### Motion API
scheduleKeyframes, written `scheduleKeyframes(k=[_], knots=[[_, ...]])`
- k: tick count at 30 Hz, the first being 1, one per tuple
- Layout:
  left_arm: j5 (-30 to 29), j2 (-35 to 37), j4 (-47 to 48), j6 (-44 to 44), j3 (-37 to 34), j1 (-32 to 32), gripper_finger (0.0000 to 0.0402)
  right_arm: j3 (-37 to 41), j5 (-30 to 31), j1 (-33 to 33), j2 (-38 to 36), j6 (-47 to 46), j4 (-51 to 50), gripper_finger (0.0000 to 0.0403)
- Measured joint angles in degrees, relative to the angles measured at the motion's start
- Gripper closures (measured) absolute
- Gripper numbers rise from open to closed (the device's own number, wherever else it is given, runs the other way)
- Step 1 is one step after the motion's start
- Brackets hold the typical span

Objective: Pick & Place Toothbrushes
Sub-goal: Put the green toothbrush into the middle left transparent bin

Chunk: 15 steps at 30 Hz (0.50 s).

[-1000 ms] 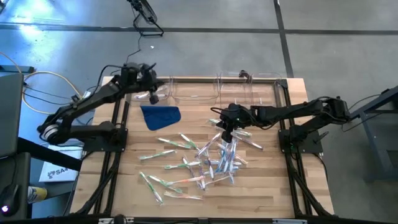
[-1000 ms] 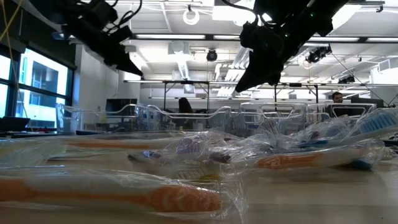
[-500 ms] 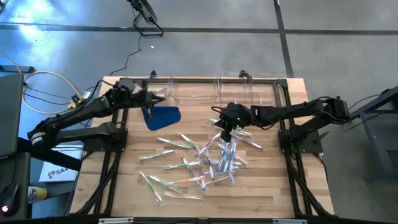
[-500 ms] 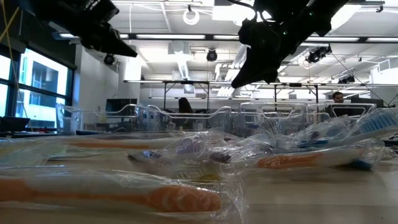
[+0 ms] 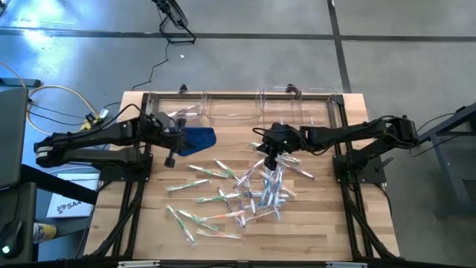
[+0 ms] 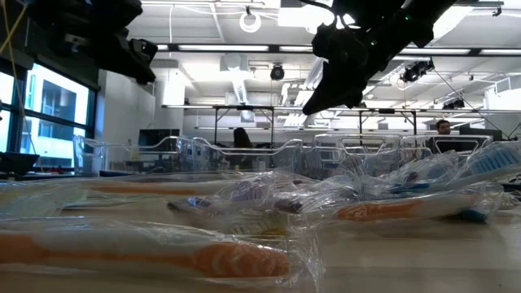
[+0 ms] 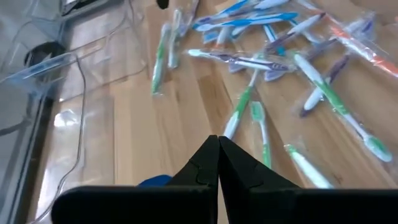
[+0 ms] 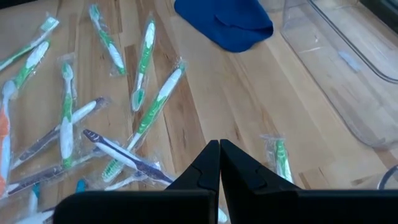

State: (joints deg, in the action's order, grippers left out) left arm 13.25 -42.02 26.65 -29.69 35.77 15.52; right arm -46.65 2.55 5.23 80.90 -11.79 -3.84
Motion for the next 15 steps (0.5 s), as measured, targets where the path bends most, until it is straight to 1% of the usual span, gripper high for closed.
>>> scheduleKeyframes(k=[3,8,11,15], knots=[[0.00,-0.92,-0.64,-0.28,0.00,-0.29,0.0401,0.00,0.00,0.00,0.00,0.00,0.04,0.0399],[-0.32,-4.35,-1.11,-3.68,0.00,-0.19,0.0393,0.00,-0.02,0.00,0.00,-0.11,0.11,0.0399],[-0.33,-7.50,-1.18,-5.48,0.00,-0.19,0.0368,0.00,-0.01,0.00,0.00,-0.15,0.22,0.0399],[-0.11,-11.60,-3.01,-9.34,0.00,-0.19,0.0321,0.00,-0.01,0.00,0.00,-0.17,0.22,0.0399]])
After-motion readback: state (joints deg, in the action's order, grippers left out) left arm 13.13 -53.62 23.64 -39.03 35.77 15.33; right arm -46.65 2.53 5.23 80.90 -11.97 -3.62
